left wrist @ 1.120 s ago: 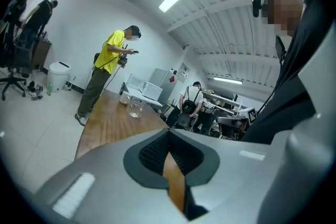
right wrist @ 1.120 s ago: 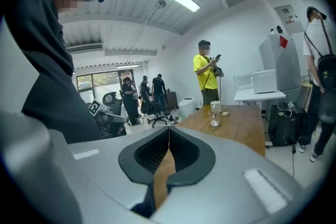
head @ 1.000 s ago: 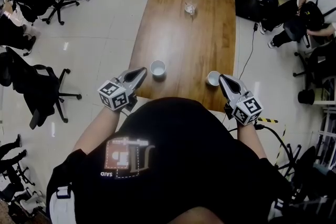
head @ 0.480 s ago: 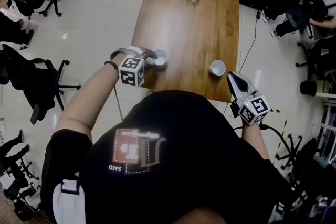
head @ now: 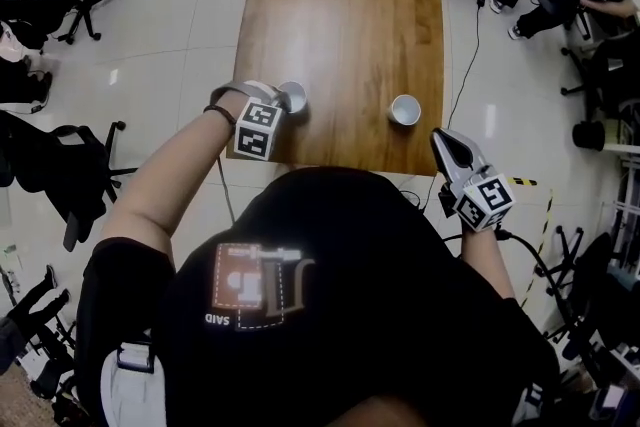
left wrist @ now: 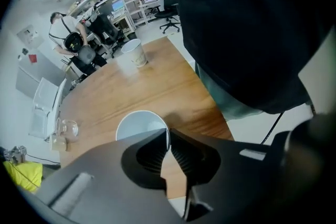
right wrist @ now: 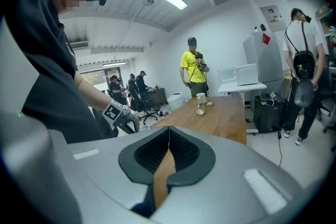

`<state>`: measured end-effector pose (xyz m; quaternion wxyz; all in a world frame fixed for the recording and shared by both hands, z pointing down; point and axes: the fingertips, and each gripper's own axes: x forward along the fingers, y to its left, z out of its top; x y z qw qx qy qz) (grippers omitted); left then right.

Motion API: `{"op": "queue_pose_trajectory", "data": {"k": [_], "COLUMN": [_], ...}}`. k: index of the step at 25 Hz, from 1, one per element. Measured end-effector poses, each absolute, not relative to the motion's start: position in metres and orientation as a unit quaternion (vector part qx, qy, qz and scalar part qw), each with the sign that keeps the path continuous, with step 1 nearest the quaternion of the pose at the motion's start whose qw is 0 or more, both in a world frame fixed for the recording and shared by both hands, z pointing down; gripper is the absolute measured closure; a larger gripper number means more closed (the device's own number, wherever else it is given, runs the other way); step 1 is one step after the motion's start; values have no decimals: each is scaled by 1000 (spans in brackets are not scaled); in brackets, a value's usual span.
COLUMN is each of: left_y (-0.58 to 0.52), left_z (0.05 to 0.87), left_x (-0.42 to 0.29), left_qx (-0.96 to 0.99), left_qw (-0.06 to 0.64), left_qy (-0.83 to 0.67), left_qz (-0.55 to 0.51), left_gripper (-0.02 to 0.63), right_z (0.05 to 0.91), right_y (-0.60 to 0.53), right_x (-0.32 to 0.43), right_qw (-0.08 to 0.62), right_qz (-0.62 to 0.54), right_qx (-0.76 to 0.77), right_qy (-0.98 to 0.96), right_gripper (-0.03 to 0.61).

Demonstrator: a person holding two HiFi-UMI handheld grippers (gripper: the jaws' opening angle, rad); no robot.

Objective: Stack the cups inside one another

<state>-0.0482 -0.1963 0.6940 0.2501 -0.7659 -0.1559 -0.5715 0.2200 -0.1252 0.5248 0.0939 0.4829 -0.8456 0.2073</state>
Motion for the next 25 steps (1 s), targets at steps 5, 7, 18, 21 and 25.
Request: {"op": "queue_pose_trajectory", "data": {"k": [5,7,18,21,25], "left_y": [-194,-195,-163,-152,-145], "left_z": [640,611,575,595,620], "left_x": [0,31,173,190,206], "left_qx": [-806,-823,-823,-806,-789], "left_qw": [232,232,273,278,280], "left_qy": [-146,-140,-201,-226,-243], "left_qz": [-525,-499,-455,-470,-489], "left_gripper": [592,592,592,592,588], "right_z": [527,527,521,522,526], "right_y": [-122,-120,-94,-83,-69], "right_x": [234,242,301,317,333], "right_qw": [87,82,58,57,59], "right_qz": [208,207,203,208,217], "right_qx": [493,500,548,560,572], "right_qy": [-840,-837,-810,-800,-789], "right_gripper": [561,561,561,561,561]}}
